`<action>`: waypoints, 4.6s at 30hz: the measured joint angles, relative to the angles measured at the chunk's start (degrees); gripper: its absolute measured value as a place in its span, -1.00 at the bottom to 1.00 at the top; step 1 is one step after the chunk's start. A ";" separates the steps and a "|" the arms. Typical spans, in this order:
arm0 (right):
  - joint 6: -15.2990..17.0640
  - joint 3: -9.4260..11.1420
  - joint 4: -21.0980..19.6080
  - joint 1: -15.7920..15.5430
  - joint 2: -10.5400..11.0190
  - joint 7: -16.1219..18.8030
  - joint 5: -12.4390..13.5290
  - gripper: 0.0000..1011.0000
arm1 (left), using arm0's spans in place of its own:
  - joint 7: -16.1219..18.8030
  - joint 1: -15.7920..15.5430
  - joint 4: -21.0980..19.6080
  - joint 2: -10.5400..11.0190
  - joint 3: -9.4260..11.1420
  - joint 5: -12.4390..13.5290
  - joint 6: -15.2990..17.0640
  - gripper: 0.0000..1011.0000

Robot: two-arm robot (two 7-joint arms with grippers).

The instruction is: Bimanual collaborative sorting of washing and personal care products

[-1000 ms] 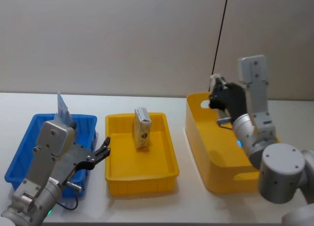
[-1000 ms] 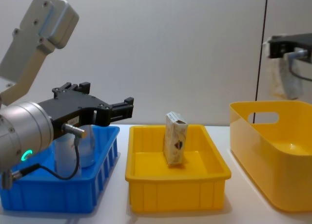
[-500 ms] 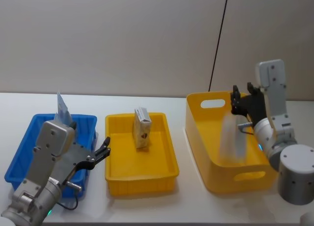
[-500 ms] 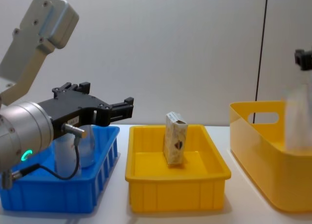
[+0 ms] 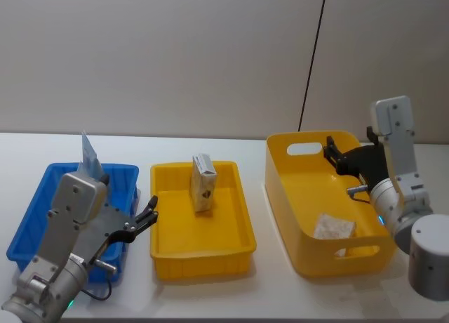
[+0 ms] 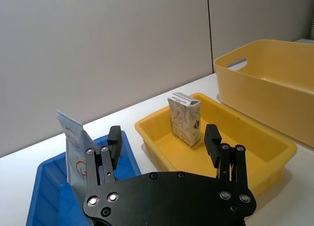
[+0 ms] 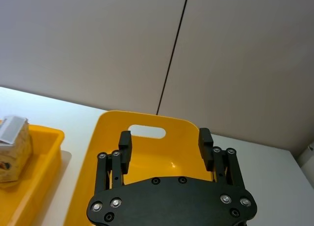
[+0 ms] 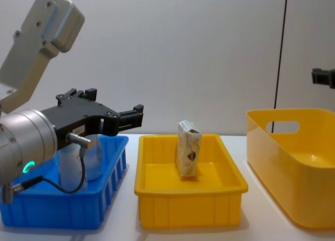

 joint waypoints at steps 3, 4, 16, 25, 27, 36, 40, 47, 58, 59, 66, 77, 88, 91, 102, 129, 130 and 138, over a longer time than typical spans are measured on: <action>-0.91 0.10 -0.92 -0.67 0.28 1.17 0.47 0.79 | 0.00 0.01 0.00 0.00 0.00 0.00 0.00 0.98; -1.15 0.12 -1.15 -0.85 0.35 1.47 0.60 0.83 | 0.00 0.01 0.00 0.00 0.00 0.00 0.00 0.98; -4.47 0.34 -4.81 -3.37 0.92 5.34 2.37 0.99 | 0.45 0.28 -0.21 0.16 -0.54 0.33 0.10 0.98; -5.60 0.40 -6.09 -4.23 1.08 6.64 2.97 0.99 | 2.31 1.12 -0.53 0.39 -2.85 0.49 0.93 0.98; -5.69 0.41 -6.22 -4.33 1.10 6.77 3.03 0.98 | 2.69 1.17 -0.29 0.36 -3.57 0.34 1.07 0.98; -6.11 0.47 -6.78 -4.70 1.15 7.30 3.22 0.99 | 3.06 0.20 2.63 -0.44 -5.90 -1.10 1.44 0.98; -6.27 0.48 -6.95 -4.80 1.18 7.44 3.30 0.98 | 2.66 -0.69 4.74 -1.21 -6.54 -1.93 1.58 0.98; -6.37 0.48 -7.08 -4.88 1.21 7.55 3.37 0.99 | 1.16 -2.86 9.45 -2.90 -7.10 -3.41 1.68 0.98; -6.49 0.48 -7.20 -4.95 1.21 7.71 3.44 0.99 | -1.02 -6.20 16.74 -5.51 -7.39 -4.85 1.02 0.98; -6.50 0.48 -7.21 -4.95 1.21 7.71 3.44 0.99 | -1.14 -6.39 17.17 -5.66 -7.42 -4.92 0.94 0.98; -6.53 0.48 -7.24 -4.99 1.21 7.76 3.45 0.99 | -1.57 -7.72 20.90 -7.06 -7.82 -5.26 0.46 0.98; -6.54 0.47 -7.28 -5.00 1.21 7.77 3.44 0.99 | -1.67 -8.43 23.76 -8.23 -8.48 -5.30 -0.12 0.60; -6.55 0.47 -7.28 -5.00 1.21 7.77 3.44 0.99 | -2.41 -8.53 24.61 -8.82 -8.91 -5.06 -1.45 -0.06; -6.55 0.48 -7.28 -5.00 1.21 7.77 3.44 0.99 | -2.58 -8.52 24.48 -8.85 -8.95 -4.95 -1.58 -0.23; -6.54 0.47 -7.27 -5.00 1.21 7.76 3.44 0.99 | -3.38 -8.10 21.62 -8.78 -9.10 -4.15 -1.90 -0.57; -6.54 0.47 -7.27 -5.00 1.20 7.76 3.44 0.99 | -6.86 -7.56 9.49 -7.76 -9.09 -2.99 -0.87 -0.66; -6.54 0.48 -7.27 -5.00 1.21 7.76 3.44 0.99 | -7.11 -7.67 9.30 -7.79 -9.02 -3.01 -0.87 -0.66; -6.54 0.47 -7.27 -5.00 1.20 7.76 3.44 0.99 | -10.88 -9.58 8.67 -9.00 -8.00 -4.22 -2.24 -0.66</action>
